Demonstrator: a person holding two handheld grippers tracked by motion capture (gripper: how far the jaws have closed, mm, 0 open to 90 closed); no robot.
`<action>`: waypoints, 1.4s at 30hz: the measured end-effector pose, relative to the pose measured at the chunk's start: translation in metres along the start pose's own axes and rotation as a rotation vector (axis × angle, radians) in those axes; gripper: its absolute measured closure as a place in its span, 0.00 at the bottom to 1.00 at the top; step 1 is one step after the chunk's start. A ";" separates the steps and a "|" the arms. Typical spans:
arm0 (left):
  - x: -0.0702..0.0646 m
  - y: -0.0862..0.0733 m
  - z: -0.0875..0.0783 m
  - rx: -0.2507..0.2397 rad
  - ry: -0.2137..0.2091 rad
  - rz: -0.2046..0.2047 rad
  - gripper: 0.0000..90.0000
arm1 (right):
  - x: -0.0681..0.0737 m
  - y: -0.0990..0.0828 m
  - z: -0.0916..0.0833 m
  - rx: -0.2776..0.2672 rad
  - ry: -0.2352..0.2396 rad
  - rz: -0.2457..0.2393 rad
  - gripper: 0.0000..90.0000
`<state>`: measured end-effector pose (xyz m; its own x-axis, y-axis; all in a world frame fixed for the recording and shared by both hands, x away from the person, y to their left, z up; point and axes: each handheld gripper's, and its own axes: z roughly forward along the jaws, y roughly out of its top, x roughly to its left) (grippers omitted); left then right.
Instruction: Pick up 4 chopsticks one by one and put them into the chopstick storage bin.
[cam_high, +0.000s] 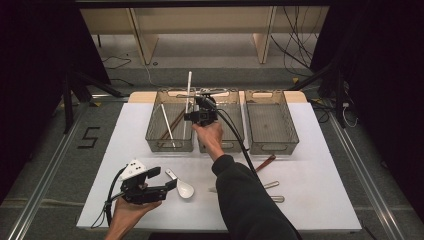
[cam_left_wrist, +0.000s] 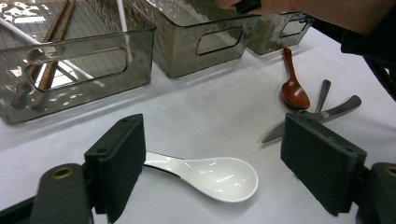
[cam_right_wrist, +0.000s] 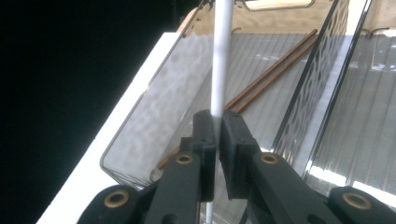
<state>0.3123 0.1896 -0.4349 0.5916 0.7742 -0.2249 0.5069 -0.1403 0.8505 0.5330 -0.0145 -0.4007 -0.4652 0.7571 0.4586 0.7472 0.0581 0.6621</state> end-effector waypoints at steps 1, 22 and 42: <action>0.000 0.000 0.000 0.000 0.000 0.000 0.24 | 0.000 0.000 0.000 0.001 -0.006 -0.004 0.95; -0.001 0.000 0.000 0.004 0.001 0.009 0.24 | -0.002 -0.001 0.004 0.001 -0.011 0.002 0.71; 0.003 0.000 -0.001 -0.007 0.010 -0.007 0.23 | 0.010 -0.005 -0.058 -0.045 0.111 -0.123 0.37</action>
<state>0.3134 0.1923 -0.4350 0.5817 0.7813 -0.2264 0.5067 -0.1303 0.8522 0.4972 -0.0445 -0.3651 -0.6033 0.6694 0.4335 0.6606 0.1149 0.7419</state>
